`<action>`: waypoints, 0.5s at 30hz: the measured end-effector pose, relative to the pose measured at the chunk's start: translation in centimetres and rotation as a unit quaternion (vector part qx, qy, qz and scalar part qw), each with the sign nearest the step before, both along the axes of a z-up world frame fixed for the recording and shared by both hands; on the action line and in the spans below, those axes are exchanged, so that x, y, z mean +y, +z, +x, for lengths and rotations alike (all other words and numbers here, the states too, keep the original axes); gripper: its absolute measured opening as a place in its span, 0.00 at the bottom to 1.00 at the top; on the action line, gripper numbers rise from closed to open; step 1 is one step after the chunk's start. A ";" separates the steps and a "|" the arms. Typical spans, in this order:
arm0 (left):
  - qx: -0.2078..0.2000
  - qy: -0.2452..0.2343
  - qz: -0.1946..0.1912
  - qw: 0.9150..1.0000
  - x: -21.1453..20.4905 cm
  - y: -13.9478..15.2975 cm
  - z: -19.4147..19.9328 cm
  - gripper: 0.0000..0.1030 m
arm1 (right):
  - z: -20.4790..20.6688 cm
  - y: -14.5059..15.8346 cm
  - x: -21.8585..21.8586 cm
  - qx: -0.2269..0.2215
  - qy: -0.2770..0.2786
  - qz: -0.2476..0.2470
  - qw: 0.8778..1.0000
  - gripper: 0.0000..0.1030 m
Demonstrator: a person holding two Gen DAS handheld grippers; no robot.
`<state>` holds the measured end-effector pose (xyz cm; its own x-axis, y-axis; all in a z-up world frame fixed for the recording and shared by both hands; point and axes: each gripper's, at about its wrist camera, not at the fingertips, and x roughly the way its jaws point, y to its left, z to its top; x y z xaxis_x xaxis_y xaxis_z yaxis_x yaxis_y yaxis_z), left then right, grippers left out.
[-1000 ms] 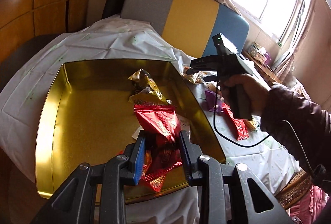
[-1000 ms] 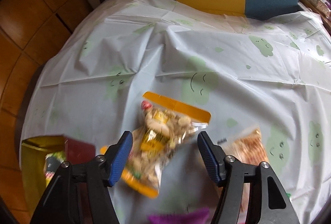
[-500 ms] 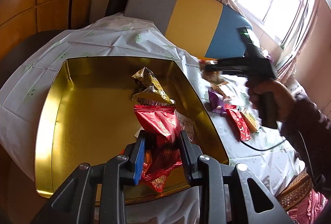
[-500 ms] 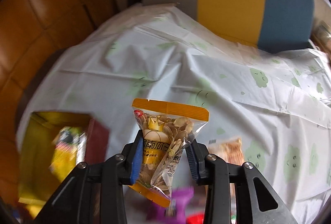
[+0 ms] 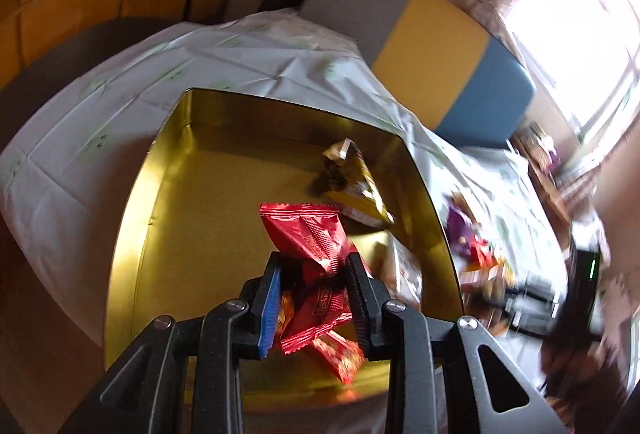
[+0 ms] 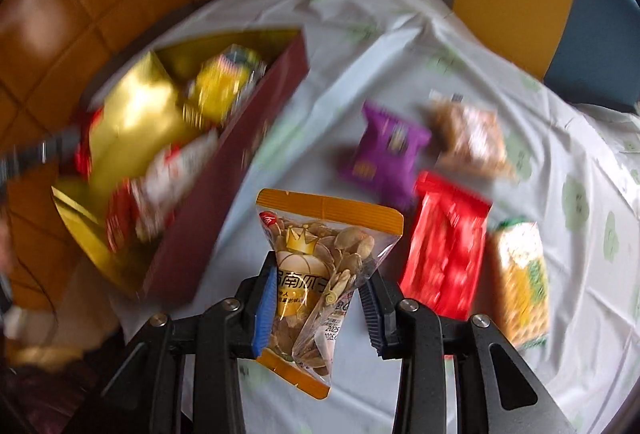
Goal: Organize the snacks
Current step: 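Carry the red foil bag to the tin while the right tool grasps the seed bag, then open the left tool to drop the red foil bag into the tin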
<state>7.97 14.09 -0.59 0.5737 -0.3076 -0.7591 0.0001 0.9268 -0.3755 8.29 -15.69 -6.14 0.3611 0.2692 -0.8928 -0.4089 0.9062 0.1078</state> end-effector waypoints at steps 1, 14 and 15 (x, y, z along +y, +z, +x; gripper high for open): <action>0.004 0.006 -0.002 1.000 0.4 0.0 0.5 0.30 | -0.3 -0.3 0.1 -0.004 0.000 -0.002 1.000 0.37; 0.054 0.003 0.021 0.998 -0.1 -1.9 9.4 0.30 | -0.8 -1.5 -2.7 0.002 -0.035 0.058 0.998 0.41; 0.057 0.002 0.025 0.998 -0.3 -2.1 10.0 0.30 | -0.8 -1.6 -2.6 0.001 -0.035 0.058 0.998 0.41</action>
